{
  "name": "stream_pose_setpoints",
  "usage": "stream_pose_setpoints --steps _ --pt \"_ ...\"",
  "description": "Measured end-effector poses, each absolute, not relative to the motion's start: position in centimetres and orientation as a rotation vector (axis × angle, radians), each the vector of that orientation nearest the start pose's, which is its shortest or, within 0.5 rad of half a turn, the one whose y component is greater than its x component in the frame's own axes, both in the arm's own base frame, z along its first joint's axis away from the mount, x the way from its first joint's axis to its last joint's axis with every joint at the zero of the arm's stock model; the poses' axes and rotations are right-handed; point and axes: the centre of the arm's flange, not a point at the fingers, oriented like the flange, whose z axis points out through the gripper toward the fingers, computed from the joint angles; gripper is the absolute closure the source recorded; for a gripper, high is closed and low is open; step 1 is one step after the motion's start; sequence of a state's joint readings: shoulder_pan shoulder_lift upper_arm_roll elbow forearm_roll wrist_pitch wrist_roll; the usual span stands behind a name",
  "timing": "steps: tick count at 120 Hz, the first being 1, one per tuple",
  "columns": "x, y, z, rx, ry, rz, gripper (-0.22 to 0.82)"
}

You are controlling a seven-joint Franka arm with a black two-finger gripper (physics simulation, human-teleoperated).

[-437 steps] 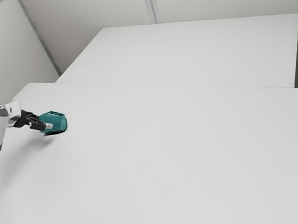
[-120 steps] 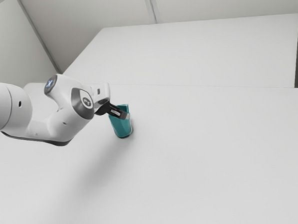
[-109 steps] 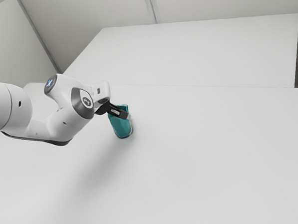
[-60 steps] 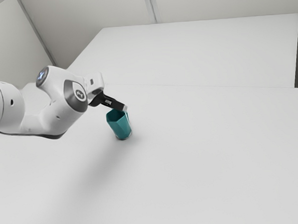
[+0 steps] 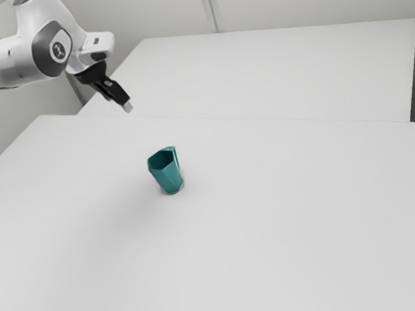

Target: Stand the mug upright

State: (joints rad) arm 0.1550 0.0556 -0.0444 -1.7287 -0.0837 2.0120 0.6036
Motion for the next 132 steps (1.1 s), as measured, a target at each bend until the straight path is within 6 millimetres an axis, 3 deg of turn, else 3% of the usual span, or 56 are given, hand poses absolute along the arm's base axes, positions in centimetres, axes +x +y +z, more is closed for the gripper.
stream_pose_setpoints --steps 17,48,132 --pt "59.3 5.2 56.3 -3.045 0.673 -0.266 0.0" --pt "59.1 5.5 56.9 -3.085 0.54 -0.204 0.0" --pt "58.7 5.3 57.1 -3.123 0.358 -0.156 0.0"
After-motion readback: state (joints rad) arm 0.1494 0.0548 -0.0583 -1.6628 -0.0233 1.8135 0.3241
